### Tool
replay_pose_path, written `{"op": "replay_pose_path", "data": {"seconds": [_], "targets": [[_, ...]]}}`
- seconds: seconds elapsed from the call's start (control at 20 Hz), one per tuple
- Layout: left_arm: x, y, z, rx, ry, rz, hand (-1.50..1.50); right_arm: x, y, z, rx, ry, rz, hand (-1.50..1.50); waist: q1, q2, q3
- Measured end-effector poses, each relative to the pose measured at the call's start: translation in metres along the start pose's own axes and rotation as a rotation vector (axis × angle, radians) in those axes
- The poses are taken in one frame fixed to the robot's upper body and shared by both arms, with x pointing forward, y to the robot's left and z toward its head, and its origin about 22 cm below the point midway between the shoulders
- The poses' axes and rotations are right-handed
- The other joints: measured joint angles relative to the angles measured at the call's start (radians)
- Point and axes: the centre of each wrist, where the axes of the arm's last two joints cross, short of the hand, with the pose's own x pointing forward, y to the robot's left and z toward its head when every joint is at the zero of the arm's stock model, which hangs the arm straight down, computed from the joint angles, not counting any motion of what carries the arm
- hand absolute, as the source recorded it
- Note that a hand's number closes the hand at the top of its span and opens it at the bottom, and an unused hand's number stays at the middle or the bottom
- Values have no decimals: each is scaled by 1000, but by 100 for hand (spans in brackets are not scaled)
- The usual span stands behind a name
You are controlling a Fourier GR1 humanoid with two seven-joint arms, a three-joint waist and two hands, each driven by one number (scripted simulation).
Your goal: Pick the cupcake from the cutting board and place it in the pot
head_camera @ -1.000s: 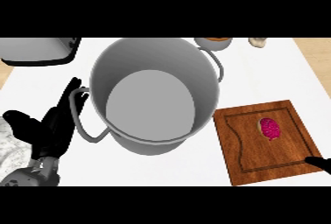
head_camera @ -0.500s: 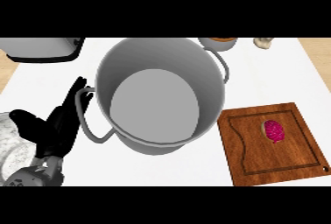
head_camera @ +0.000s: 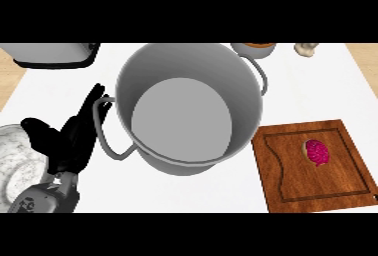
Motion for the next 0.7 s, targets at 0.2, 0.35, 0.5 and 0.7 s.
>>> {"op": "replay_pose_path", "data": {"seconds": [0.2, 0.35, 0.5, 0.7], "targets": [[0, 0, -4, -1, -7, 2, 0, 0, 12, -13, 52, 56, 18, -150, 2, 1, 1], [-4, 0, -3, -4, -2, 3, 0, -3, 21, -21, 89, 95, 57, -150, 2, 0, 1], [-6, 7, -2, -7, -2, 5, 0, -9, 35, -24, 107, 129, 85, -150, -1, 0, 1], [-4, 5, -1, -6, -9, 7, 0, -8, 48, -24, 101, 147, 88, -150, -4, -1, 1]]}}
